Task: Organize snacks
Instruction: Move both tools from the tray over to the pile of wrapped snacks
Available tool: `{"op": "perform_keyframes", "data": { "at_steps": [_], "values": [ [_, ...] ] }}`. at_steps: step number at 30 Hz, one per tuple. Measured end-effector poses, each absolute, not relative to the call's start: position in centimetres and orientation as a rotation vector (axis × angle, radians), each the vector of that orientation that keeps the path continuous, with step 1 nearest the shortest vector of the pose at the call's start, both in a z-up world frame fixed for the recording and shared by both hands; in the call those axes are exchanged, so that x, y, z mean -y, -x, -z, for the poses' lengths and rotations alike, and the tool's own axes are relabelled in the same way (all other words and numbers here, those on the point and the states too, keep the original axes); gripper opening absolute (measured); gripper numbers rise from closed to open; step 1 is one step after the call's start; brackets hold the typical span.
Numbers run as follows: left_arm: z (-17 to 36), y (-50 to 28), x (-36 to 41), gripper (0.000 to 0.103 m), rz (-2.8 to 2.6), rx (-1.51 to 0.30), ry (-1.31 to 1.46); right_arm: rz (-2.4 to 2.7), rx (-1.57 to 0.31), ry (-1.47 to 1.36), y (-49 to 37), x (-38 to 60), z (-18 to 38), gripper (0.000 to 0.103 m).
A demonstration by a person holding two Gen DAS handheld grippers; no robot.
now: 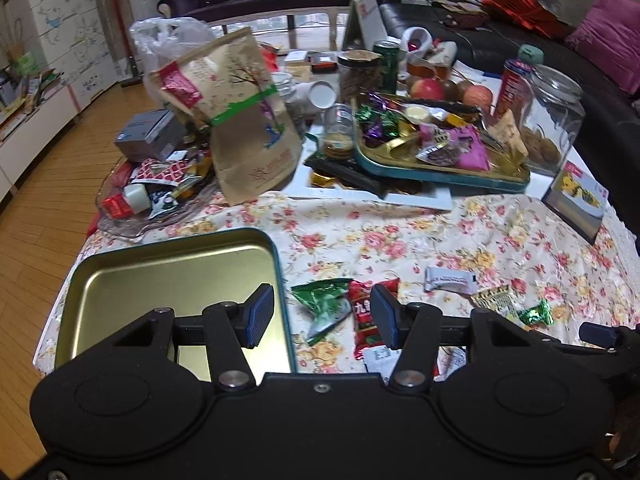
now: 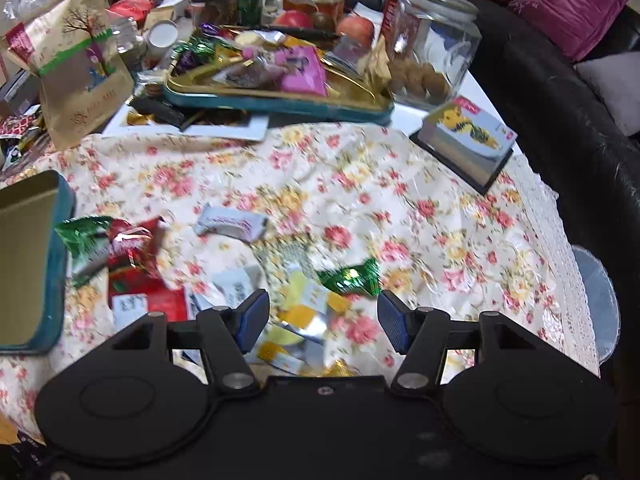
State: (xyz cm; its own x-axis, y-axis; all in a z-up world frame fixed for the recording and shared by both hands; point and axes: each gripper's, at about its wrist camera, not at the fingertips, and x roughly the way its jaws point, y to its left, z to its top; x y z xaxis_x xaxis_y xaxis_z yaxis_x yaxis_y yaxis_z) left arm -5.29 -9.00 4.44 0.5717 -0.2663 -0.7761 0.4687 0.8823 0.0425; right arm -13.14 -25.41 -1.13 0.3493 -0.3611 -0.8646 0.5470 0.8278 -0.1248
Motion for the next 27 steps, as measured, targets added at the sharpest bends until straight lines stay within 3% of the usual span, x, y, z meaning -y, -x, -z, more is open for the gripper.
{"op": "perform_keyframes", "data": {
  "at_steps": [19, 27],
  "values": [
    [-0.6, 6.7, 14.6, 0.059, 0.469, -0.951, -0.417, 0.575, -1.148, -0.371, 16.0, 29.2, 3.3, 0.061],
    [1.3, 6.1, 15.3, 0.054, 0.464, -1.052, -0.42, 0.575, -1.183, -0.52, 17.1, 31.6, 4.7, 0.051]
  ]
}}
